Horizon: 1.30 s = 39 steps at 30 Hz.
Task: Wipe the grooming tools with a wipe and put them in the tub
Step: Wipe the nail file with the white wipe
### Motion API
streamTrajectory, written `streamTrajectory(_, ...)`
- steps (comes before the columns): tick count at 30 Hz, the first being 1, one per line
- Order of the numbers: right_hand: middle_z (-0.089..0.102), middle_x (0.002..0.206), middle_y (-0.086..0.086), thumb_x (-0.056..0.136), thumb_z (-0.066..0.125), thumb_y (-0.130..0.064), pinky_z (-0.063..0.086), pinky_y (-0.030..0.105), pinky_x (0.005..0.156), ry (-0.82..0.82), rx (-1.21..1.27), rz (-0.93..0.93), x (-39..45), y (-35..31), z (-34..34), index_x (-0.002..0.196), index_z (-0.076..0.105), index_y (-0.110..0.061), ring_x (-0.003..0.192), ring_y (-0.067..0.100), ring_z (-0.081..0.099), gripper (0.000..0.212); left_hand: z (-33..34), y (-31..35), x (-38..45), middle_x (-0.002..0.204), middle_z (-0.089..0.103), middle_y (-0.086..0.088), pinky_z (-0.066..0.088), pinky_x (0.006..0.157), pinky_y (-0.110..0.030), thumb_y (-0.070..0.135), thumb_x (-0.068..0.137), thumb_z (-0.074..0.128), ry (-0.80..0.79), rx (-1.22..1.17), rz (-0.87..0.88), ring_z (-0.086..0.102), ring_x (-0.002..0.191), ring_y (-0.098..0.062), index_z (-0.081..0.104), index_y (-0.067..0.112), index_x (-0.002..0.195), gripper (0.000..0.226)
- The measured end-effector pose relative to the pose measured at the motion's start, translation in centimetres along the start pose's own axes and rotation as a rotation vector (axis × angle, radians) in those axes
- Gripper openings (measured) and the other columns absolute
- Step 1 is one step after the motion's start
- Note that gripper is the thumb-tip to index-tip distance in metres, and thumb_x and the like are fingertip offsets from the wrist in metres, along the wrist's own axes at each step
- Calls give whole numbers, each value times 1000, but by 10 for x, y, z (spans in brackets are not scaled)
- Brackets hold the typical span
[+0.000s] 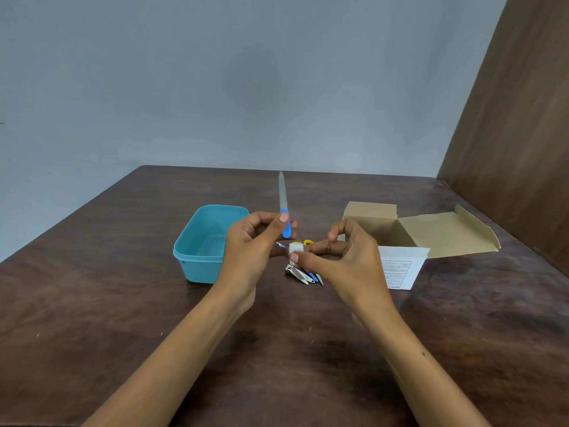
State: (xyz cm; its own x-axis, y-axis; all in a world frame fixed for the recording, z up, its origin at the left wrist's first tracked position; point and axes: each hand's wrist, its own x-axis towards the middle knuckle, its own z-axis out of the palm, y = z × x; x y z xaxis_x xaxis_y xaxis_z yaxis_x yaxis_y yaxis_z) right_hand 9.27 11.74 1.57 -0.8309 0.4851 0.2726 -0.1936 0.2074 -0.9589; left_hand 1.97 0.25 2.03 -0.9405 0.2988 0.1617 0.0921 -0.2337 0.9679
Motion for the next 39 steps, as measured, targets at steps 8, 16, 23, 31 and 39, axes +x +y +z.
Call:
streamTrajectory(8, 70, 75, -8, 71, 81, -8, 53, 13, 70, 228, -210, -341, 16, -5, -21, 75, 64, -22, 72, 2, 68, 22, -8, -4, -6, 69, 73, -10, 56, 52, -20, 7, 87, 63, -146, 133, -5, 70, 58, -17, 66, -2, 90, 10)
streamTrajectory(16, 72, 82, -1, 78, 76, -7, 54, 19, 68, 199, -516, -675, 22, 0, -21, 86, 73, -11, 73, 6, 66, 10, -8, -8, -9, 70, 74, -8, 56, 53, -21, 6, 85, 65, -208, 222, 15, 71, 60, -17, 69, 4, 87, 5)
streamTrajectory(23, 73, 81, -1, 79, 74, -5, 55, 27, 65, 222, -583, -711, 22, 1, -19, 82, 72, -11, 72, 9, 67, 7, -8, -6, -11, 74, 74, -11, 53, 50, -18, 7, 84, 66, -227, 235, 32, 71, 60, -18, 71, 2, 91, 10)
streamTrajectory(31, 73, 81, 2, 79, 67, -10, 50, 23, 65, 46, -682, -811, 12, 10, -12, 83, 73, -9, 71, 14, 67, 8, -9, -9, -9, 72, 74, -14, 53, 51, -20, 5, 84, 65, -216, 258, 98, 71, 58, -18, 71, 5, 84, 5)
streamTrajectory(39, 74, 82, 3, 77, 69, -2, 50, 27, 65, 87, -726, -862, 14, 10, -14, 82, 73, -7, 72, 17, 68, 8, -11, -7, -10, 70, 73, -12, 53, 51, -21, 5, 84, 65, -222, 233, 106, 70, 56, -17, 71, 4, 84, 6)
